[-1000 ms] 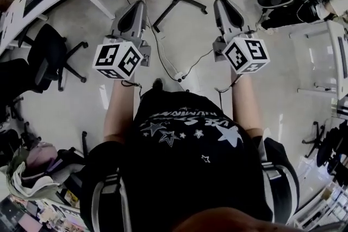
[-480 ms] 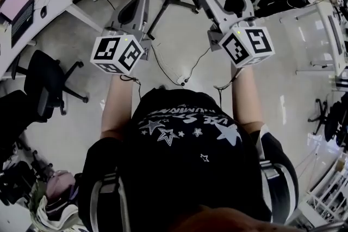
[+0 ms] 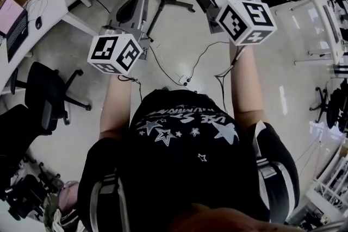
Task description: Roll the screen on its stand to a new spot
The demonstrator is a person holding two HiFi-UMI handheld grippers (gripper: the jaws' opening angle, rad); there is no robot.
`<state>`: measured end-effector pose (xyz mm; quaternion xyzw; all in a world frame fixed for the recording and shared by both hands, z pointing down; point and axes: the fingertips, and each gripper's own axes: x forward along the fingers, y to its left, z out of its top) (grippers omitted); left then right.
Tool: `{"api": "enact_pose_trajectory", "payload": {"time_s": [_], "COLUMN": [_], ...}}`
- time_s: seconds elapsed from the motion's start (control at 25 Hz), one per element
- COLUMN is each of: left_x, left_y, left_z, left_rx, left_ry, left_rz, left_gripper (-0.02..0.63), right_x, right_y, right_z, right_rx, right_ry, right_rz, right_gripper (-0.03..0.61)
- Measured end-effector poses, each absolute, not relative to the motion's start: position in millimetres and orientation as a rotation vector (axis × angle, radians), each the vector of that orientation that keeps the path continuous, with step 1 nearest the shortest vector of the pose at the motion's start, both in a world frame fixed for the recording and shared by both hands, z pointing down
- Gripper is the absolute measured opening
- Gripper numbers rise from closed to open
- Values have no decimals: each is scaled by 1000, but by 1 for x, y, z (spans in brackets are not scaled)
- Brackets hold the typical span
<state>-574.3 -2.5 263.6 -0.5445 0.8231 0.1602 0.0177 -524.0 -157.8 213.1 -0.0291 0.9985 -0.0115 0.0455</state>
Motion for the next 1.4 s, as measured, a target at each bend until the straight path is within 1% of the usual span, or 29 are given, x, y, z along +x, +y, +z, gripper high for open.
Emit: {"api": "enact_pose_trajectory", "payload": {"time_s": [0.16,0.32,0.48,0.72,1.4], "left_x": [-582,-585,-585,-585,-566], "left_y": [-4,-3,3,7,18], "left_z": [269,264,262,262,264], "left_rx": [-1722,-1724,-1709,-1690,-1682], "left_ry": [2556,2539,2540,2550,2575], "left_rz": [478,444,462,487,435], "left_gripper": [11,11,11,11,11], "right_x": [-526,-530,-526,-524,-517], "right_y": [-164,-169,-176,-177,-177], "right_z": [211,213,212,214,214], "right_rx": [-117,-192,-315,-347,-380], "right_ry": [3050,3058,3036,3053,3024], "right_rz": [-97,-44,25,81,66], "right_gripper": [324,320,221,209,204]}}
